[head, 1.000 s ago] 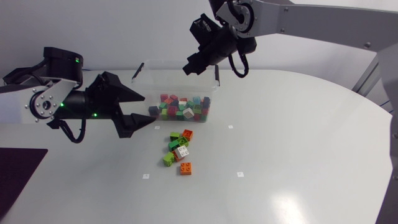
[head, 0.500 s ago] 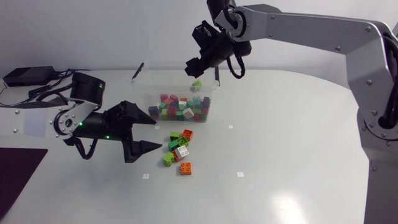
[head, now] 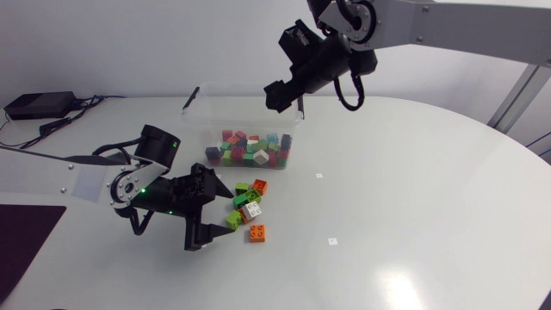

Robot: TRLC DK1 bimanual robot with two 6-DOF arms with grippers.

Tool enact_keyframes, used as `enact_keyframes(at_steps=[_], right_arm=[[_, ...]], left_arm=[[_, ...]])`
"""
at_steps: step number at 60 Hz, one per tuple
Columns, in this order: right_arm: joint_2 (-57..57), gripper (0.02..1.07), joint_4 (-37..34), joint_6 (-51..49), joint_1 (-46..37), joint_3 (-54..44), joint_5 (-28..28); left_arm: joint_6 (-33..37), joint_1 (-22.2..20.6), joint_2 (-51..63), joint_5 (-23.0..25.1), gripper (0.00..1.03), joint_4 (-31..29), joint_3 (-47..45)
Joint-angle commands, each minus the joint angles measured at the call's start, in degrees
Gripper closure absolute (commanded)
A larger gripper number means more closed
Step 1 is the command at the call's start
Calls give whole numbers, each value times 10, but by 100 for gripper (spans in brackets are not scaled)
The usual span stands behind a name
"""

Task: Place the duplo bricks in the container

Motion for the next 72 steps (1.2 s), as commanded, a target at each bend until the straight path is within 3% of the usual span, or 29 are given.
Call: enact_keyframes(at_steps=[1, 27, 47, 67, 72], right_arm=[[-37, 8, 13, -5, 2, -54, -8], [-131, 8, 65, -12, 20, -242, -18], [-137, 8, 81, -10, 25, -272, -17], [-131, 8, 81, -5, 42, -275, -14], [-131, 8, 81, -5, 45, -281, -14]], left_arm=[[22, -6, 23, -7, 7, -1, -1], [41, -19, 71, -16, 7, 6, 6], [62, -17, 2, -16, 10, -51, -13], [59, -21, 76, -16, 10, -45, 32], [57, -21, 92, -16, 17, -47, 39]])
